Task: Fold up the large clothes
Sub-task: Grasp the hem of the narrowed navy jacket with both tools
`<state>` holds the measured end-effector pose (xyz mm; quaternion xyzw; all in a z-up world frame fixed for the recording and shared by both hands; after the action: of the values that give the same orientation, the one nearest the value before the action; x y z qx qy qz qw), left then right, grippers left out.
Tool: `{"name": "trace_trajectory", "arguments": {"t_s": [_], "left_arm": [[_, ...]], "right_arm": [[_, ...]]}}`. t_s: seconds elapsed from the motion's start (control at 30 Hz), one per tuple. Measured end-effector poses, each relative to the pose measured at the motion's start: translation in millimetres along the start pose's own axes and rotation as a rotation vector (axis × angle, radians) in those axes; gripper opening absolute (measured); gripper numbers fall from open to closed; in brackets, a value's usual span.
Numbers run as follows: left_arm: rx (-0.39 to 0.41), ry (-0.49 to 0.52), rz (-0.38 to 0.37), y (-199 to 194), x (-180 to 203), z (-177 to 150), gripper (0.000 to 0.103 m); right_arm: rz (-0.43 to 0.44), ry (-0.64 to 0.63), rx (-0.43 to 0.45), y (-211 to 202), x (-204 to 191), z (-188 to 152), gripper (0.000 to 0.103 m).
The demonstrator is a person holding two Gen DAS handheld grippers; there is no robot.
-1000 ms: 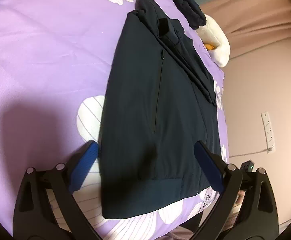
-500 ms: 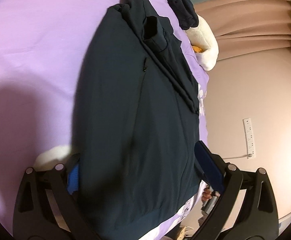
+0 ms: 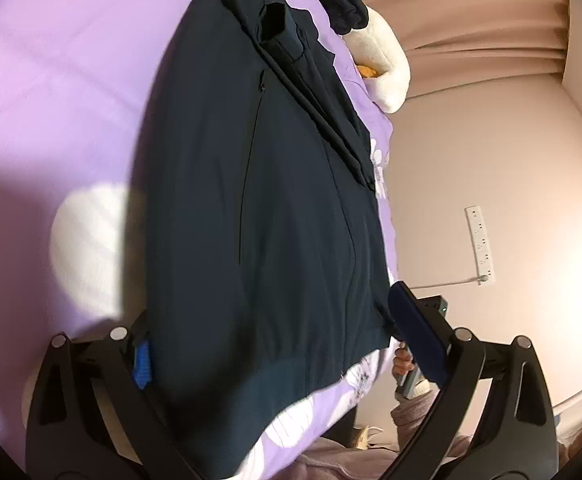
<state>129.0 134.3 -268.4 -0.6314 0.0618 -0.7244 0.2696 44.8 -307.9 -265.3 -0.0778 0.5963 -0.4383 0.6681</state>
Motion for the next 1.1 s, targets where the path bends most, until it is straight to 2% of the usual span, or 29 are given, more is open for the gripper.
{"name": "trace_trajectory", "arguments": {"t_s": [0.07, 0.2, 0.47, 0.57, 0.63, 0.73, 0.8, 0.83, 0.93, 1.1], "left_arm": [[-0.007, -0.006, -0.015, 0.4, 1.8, -8.5, 0.097], [-0.029, 0.027, 0.018, 7.4, 5.8, -21.1, 0.098], [-0.021, 0.024, 0.056, 27.4, 7.6, -3.6, 0.096], [-0.017, 0.012, 0.087, 36.2, 5.6, 0.5, 0.079], [-0.018, 0.006, 0.122, 40.7, 0.6, 1.3, 0.061], [0.002, -0.021, 0.128, 36.4, -6.7, 1.6, 0.041], [0.02, -0.05, 0.12, 30.7, -12.5, 0.9, 0.033], [0.027, -0.059, 0.117, 29.3, -13.6, 0.6, 0.028], [0.042, -0.069, 0.113, 24.9, -14.8, -0.9, 0.015], [0.066, -0.052, 0.129, 21.9, -5.0, 1.0, 0.013]], "right_arm": [[-0.004, -0.006, -0.015, -4.2, 0.9, -9.6, 0.062], [-0.015, -0.024, -0.023, -6.9, -1.9, -23.2, 0.062], [-0.026, -0.044, -0.015, 11.4, -11.9, -12.5, 0.063], [-0.04, -0.064, -0.007, 17.8, -14.8, -9.6, 0.058], [-0.058, -0.074, -0.002, 20.4, -14.2, -8.8, 0.054], [-0.081, -0.08, 0.011, 19.0, -9.9, -8.8, 0.041], [-0.094, -0.081, 0.02, 17.6, -7.6, -10.7, 0.029], [-0.097, -0.081, 0.025, 16.0, -5.8, -11.4, 0.026], [-0.093, -0.1, 0.049, 13.1, -10.9, -12.9, 0.02], [-0.032, -0.127, 0.105, 7.0, -33.6, -5.3, 0.015]]}}
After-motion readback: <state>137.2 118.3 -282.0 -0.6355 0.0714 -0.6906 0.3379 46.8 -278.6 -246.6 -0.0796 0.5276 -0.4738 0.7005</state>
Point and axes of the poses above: each gripper's, at about its wrist camera, not at the fingertips, and y roughly the way its jaws point, x to its right, z to its top, the point moved 8 cm from there along y, roughly the way its jaws point, and after that the axes turned 1 degree about -z, right-handed, at the moved point
